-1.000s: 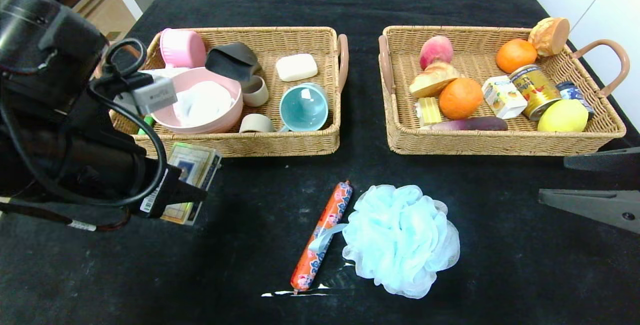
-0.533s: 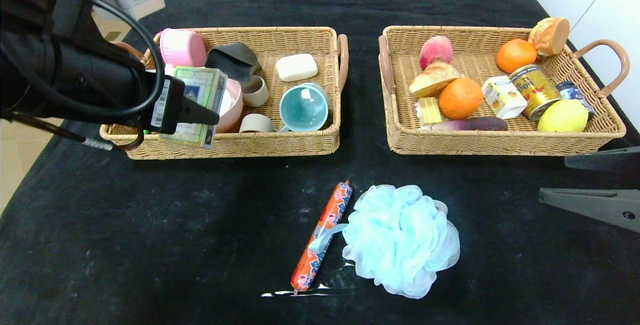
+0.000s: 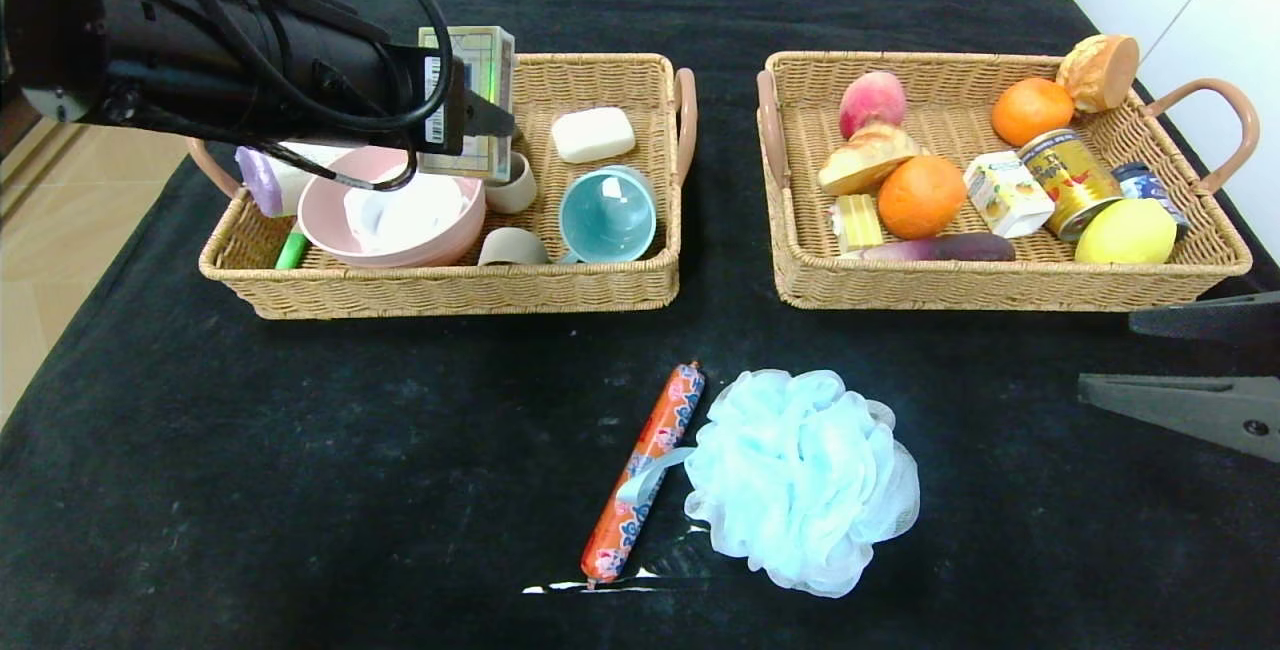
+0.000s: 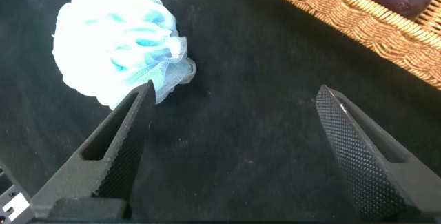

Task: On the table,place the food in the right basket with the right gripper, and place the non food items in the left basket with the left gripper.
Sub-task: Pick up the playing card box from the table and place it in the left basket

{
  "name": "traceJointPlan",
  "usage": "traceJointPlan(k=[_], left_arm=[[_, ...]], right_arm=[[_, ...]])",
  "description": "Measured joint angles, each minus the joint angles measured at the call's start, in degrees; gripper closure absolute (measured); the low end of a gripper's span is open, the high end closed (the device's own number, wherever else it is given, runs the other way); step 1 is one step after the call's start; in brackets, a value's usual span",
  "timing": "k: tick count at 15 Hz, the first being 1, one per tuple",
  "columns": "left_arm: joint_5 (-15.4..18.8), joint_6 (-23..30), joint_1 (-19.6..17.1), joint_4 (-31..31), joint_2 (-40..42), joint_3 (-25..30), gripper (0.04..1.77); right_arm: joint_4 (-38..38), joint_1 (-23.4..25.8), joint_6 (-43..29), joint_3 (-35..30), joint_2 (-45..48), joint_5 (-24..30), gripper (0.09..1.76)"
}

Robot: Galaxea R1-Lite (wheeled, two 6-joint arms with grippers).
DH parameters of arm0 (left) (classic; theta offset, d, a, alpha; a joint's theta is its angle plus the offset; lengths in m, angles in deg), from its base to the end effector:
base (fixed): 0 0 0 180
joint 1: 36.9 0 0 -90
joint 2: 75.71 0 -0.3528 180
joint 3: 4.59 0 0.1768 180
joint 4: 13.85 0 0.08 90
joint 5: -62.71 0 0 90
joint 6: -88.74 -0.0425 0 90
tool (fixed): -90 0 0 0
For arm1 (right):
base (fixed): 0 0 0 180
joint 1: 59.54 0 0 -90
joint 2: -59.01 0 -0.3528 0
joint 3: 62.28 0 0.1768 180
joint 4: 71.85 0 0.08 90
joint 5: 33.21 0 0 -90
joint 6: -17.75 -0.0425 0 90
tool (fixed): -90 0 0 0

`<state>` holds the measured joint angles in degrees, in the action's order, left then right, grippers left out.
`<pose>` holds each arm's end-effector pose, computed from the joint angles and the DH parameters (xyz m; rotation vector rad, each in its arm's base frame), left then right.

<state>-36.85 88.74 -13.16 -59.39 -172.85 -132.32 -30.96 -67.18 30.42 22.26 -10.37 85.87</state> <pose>0.2901 -0.1199 0.4086 0.0750 0.2506 -0.2461 0.1478 0.0407 0.3256 -0.1250 0.3767 0.6759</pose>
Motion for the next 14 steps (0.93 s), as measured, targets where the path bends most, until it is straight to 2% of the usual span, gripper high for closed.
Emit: traceJointPlan(k=[5,11,14], left_arm=[[2.7,0.0,-0.4,8.1,-3.2,0.0,0.8],[5.8,-0.3,-1.9,11.6,-5.7,0.4,0.8],[5.8,-0.4,-2.4,11.7,-6.0,0.4,0.8]], right_arm=[[0.0,0.0,0.0,0.0,-0.2,-0.1,0.15],[0.0,0.0,0.0,0.0,-0.3,-0.1,0.15],[0.1,-0.1,0.0,0.0,-0.3,-0.1,0.15]])
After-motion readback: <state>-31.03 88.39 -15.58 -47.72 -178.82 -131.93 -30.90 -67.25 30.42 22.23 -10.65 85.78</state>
